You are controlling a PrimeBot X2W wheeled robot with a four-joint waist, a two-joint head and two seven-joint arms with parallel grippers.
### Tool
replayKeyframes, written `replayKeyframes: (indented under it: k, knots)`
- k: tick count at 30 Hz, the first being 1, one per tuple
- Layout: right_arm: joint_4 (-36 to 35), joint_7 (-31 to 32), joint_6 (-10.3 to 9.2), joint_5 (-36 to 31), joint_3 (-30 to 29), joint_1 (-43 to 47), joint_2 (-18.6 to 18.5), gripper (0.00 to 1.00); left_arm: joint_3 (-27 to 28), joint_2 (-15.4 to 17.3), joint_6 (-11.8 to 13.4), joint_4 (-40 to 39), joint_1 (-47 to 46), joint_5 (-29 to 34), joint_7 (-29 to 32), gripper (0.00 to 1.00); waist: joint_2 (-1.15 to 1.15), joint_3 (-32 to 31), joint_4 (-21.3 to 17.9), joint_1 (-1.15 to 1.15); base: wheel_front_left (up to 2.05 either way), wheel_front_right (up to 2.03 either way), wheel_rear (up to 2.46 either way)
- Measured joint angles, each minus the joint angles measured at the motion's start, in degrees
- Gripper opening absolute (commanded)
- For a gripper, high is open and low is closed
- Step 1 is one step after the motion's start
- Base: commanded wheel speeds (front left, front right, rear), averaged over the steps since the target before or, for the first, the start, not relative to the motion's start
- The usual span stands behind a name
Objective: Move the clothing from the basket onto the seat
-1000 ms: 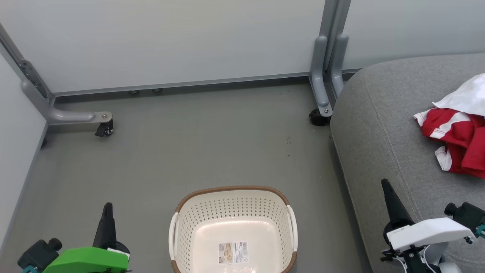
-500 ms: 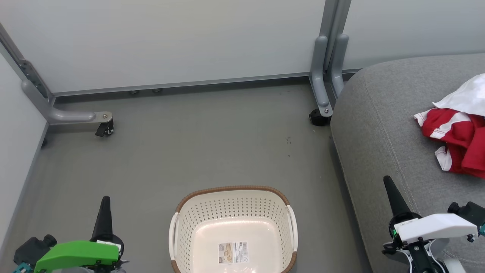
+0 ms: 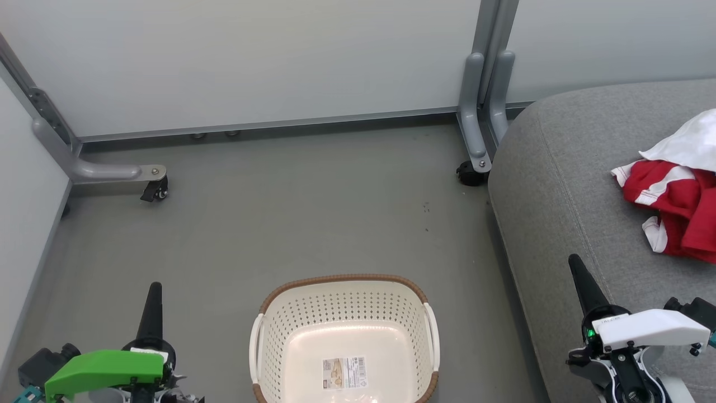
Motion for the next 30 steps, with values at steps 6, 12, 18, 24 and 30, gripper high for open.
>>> replayKeyframes:
  k: [6,12,18,24,30]
  knots:
    - [0.66,0.48,0.00,3.03,-0.37,-0.71,0.00,0.00,0.41,-0.05,-0.07,0.13,-0.76,-3.04,0.76,0.00,0.00,-0.01,0.02,0.00,0.00,0.00,0.00]
    - [1.29,0.96,0.00,5.89,-0.77,-1.21,0.01,0.00,0.77,-0.09,-0.15,0.26,-1.19,-5.90,1.42,0.00,0.00,-0.02,0.03,0.00,0.00,0.00,0.00]
    - [1.87,1.29,0.00,8.65,-1.15,-1.98,0.02,0.00,1.03,-0.12,-0.34,0.36,-1.74,-8.79,2.12,0.00,0.00,-0.03,0.05,0.00,0.00,0.00,0.00]
    - [2.45,1.71,0.00,11.29,-1.52,-2.38,0.04,0.00,1.27,-0.14,-0.55,0.51,-2.28,-11.27,2.85,0.00,0.00,-0.04,0.06,0.00,0.00,0.00,0.00]
    - [2.94,2.20,0.00,13.77,-1.85,-3.10,0.09,0.00,1.54,-0.15,-0.58,0.63,-2.85,-13.86,3.54,0.00,0.00,-0.05,0.08,0.00,0.00,0.00,0.00]
